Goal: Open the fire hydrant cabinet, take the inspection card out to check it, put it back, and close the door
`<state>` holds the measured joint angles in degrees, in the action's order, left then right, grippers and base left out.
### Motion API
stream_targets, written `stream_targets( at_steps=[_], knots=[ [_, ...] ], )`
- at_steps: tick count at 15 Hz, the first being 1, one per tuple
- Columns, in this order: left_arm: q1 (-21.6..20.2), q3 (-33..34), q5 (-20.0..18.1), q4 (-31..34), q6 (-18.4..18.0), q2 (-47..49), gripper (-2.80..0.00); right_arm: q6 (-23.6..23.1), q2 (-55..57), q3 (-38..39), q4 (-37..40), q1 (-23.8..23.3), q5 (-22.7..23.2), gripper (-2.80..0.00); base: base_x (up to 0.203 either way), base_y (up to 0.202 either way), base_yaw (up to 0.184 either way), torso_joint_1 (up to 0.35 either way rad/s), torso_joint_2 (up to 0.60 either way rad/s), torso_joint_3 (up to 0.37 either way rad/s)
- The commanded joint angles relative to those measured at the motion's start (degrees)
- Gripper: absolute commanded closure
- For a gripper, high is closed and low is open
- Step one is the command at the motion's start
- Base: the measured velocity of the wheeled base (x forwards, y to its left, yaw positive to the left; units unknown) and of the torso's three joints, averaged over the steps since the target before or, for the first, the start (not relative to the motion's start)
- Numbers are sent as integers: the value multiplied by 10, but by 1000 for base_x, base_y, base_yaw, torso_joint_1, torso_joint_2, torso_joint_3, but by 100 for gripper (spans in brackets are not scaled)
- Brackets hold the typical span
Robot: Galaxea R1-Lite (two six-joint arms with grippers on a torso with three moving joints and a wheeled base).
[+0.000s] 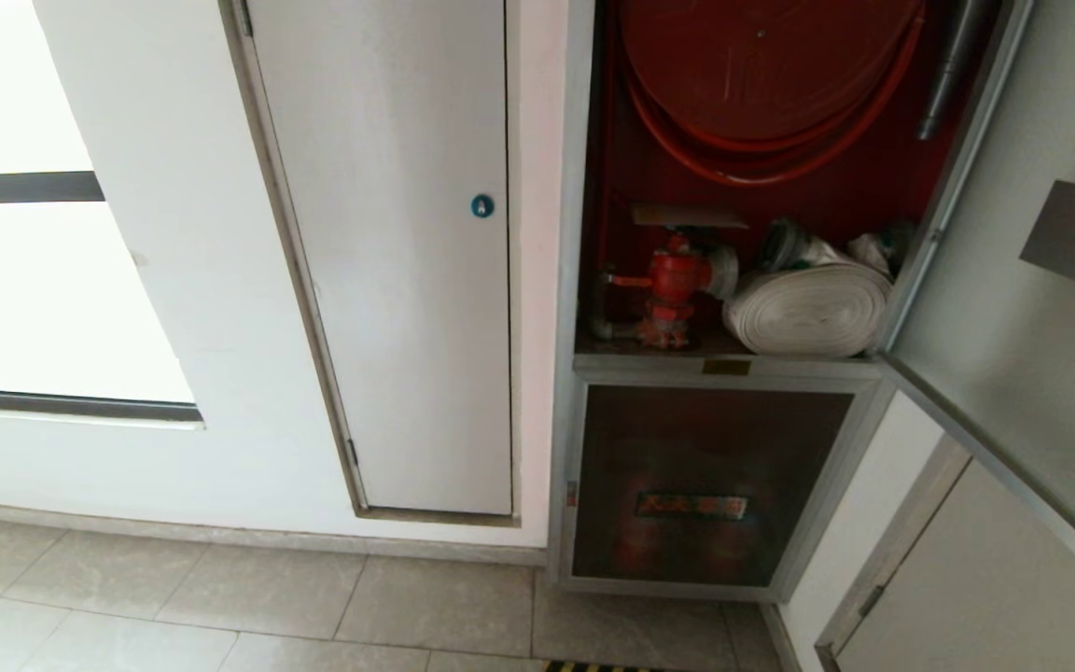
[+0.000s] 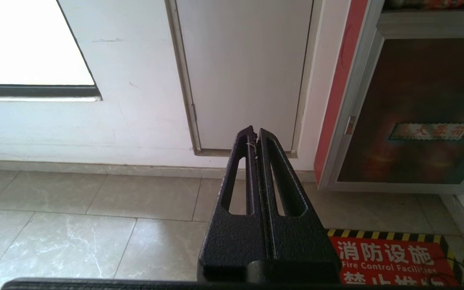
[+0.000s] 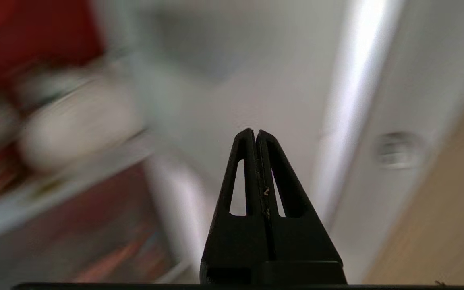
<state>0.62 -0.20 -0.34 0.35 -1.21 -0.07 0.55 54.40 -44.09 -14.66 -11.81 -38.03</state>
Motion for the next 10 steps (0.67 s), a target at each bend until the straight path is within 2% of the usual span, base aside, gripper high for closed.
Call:
stream_targets(
  at_steps=[1,2,5,6,8,10],
  knots=[
    [0,-1,0,1,0,1,0,1,73,-29,-21,-53,-18,0,0,0,0,0,0,0],
    [0,-1,0,1,0,1,0,1,87,-41,-32,-76,-20,0,0,0,0,0,0,0],
    [0,-2,0,8,0,1,0,2,95,-45,-40,-107,-16,0,0,0,0,0,0,0],
    [0,-2,0,9,0,1,0,3,100,-46,-41,-122,5,0,0,0,0,0,0,0],
    [0,-2,0,9,0,1,0,12,106,-46,-40,-155,81,0,0,0,0,0,0,0],
    [0,-2,0,9,0,1,0,15,122,-47,-41,-194,102,0,0,0,0,0,0,0]
  ],
)
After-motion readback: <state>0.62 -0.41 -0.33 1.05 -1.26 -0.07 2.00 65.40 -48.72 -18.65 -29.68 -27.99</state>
